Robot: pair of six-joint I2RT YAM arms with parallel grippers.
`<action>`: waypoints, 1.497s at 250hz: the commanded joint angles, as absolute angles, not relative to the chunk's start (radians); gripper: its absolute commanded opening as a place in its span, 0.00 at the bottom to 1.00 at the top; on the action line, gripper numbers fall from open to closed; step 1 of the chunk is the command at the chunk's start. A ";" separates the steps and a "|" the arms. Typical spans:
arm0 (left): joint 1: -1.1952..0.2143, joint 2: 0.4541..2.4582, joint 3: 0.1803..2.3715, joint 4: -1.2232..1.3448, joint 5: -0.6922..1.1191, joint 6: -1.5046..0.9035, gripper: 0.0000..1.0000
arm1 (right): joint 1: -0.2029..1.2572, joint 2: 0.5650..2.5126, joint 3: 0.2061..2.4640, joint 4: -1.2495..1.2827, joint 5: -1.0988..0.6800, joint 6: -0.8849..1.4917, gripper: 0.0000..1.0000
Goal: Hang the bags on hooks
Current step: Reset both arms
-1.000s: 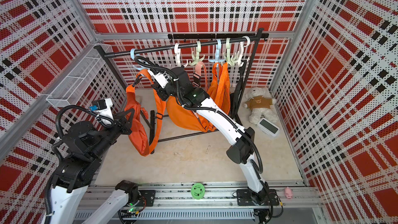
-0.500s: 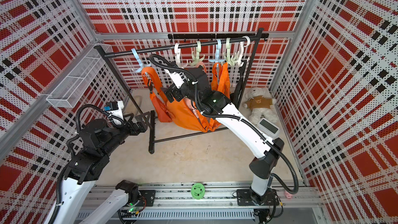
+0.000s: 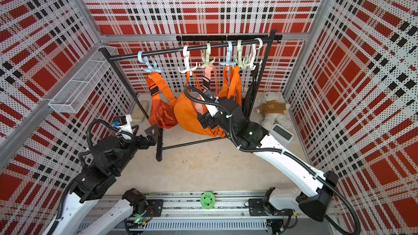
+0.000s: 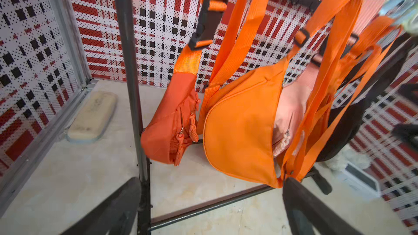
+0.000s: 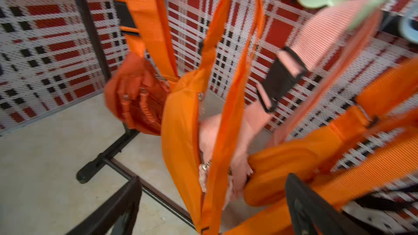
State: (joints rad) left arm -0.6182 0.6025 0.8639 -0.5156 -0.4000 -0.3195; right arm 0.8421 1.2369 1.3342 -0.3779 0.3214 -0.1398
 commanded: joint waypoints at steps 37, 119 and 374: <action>-1.077 0.803 0.693 -0.122 -1.259 -0.008 0.99 | 0.771 1.015 1.033 -0.350 0.791 0.005 1.00; -0.981 0.864 0.557 -0.071 -1.344 -0.089 1.00 | 0.738 0.787 0.567 -0.179 1.044 0.046 1.00; -0.660 0.702 0.206 0.118 -1.247 -0.089 0.97 | 0.568 1.000 0.124 0.748 1.020 -0.222 1.00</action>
